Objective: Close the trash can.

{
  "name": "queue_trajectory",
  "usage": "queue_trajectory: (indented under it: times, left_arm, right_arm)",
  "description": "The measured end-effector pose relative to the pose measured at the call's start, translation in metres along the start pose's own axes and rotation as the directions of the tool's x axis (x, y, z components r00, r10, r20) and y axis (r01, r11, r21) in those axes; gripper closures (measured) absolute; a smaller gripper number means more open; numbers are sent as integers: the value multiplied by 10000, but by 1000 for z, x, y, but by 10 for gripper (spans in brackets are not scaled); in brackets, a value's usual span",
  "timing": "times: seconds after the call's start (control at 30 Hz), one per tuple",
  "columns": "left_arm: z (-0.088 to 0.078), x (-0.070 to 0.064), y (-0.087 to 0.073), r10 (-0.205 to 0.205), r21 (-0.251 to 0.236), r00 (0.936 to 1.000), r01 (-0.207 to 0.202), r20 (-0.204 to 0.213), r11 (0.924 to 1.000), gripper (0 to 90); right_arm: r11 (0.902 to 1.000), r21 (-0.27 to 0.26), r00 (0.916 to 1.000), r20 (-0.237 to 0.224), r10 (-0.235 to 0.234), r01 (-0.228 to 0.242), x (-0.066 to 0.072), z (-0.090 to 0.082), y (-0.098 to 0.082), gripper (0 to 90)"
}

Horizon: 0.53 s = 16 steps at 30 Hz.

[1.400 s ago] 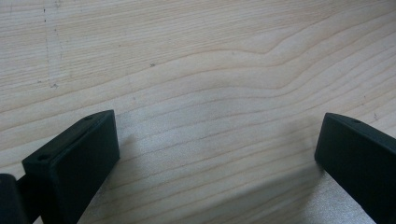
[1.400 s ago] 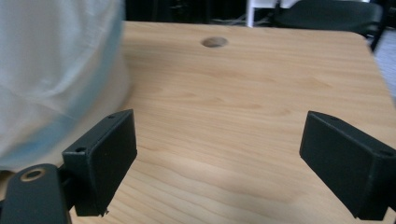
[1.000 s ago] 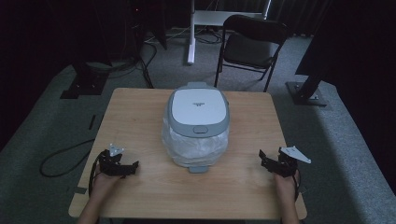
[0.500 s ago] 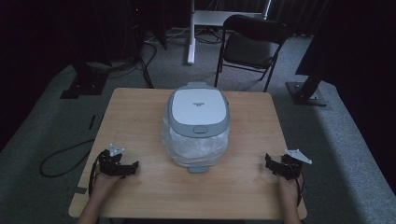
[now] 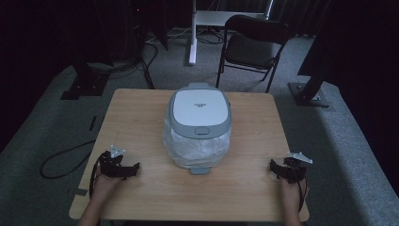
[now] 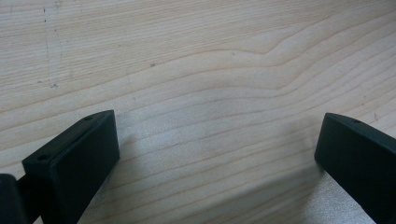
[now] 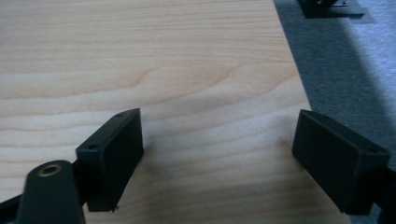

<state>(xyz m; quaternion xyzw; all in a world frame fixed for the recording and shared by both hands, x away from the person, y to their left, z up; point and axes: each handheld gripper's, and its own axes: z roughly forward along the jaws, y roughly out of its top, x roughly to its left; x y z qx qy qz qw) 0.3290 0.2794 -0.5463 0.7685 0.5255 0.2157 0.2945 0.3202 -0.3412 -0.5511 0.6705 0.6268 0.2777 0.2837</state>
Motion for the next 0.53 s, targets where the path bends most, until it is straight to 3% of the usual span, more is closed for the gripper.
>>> queue_trajectory:
  times: [0.27, 0.4, 0.53]
  left_arm:
    - [0, 0, 0, 1, -1, 10000, -1, 2, 10000, 7]
    - [0, 0, 0, 2, -1, 10000, -2, -1, 10000, 7]
    - [0, 0, 0, -15, -16, 10000, 15, -3, 10000, 7]
  right_arm:
    - [9994, -16, 9991, -212, 359, -359, -4, -3, -2, 129]
    - [10000, 69, 10000, 49, 48, -48, -1, -2, -2, 128]
    - [10000, 69, 10000, 35, 47, -47, -1, -2, -2, 128]
